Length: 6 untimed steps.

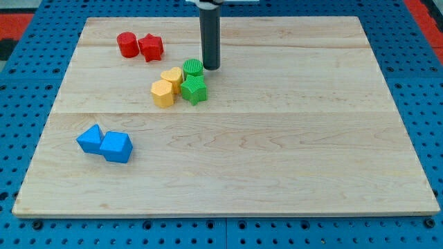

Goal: Move red circle to the left of the red star

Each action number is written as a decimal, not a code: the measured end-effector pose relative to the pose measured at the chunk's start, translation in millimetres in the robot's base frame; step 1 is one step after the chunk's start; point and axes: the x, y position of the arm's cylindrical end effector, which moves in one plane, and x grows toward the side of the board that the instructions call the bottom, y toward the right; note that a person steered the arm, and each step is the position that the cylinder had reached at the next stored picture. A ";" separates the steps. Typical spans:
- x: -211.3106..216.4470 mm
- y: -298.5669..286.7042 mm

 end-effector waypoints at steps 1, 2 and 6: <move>-28.8 -0.6; -75.7 -44.7; -26.0 -152.8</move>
